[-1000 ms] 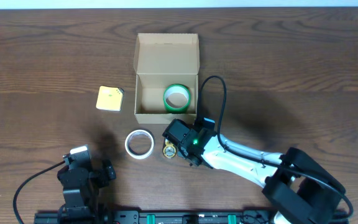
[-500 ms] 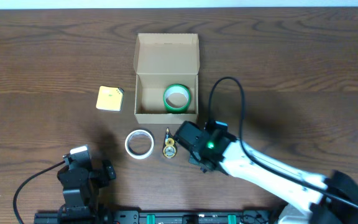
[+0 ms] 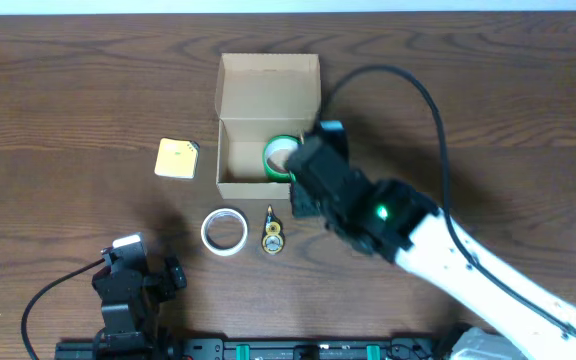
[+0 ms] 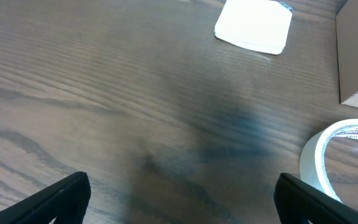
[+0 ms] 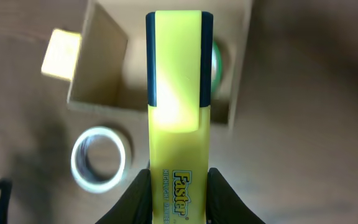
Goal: Pack container
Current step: 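Carry the highlighter into the box and release it, then move the right gripper to the correction tape dispenser and grasp it, then carry the correction tape into the box and release it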
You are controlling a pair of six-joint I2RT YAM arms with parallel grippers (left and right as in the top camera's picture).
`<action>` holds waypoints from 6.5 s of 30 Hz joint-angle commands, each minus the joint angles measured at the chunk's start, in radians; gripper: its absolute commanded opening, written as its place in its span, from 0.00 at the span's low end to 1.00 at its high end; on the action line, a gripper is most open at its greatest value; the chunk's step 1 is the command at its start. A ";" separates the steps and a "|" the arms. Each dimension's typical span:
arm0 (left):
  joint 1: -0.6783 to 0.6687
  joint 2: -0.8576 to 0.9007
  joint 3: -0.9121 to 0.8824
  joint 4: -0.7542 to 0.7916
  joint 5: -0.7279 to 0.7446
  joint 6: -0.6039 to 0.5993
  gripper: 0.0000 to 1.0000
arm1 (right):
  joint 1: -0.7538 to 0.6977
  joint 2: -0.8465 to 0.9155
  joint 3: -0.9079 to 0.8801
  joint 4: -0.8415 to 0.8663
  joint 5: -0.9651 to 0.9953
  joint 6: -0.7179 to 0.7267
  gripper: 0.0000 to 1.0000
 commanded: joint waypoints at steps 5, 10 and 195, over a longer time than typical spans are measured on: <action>0.004 -0.005 -0.021 -0.019 -0.006 -0.015 0.96 | -0.085 0.295 0.171 0.025 0.038 -0.292 0.18; 0.004 -0.005 -0.021 -0.019 -0.006 -0.015 0.95 | -0.084 0.413 0.183 0.053 0.076 -0.314 0.17; 0.004 -0.005 -0.021 -0.019 -0.006 -0.015 0.95 | -0.091 0.416 0.113 0.202 -0.060 -0.150 0.57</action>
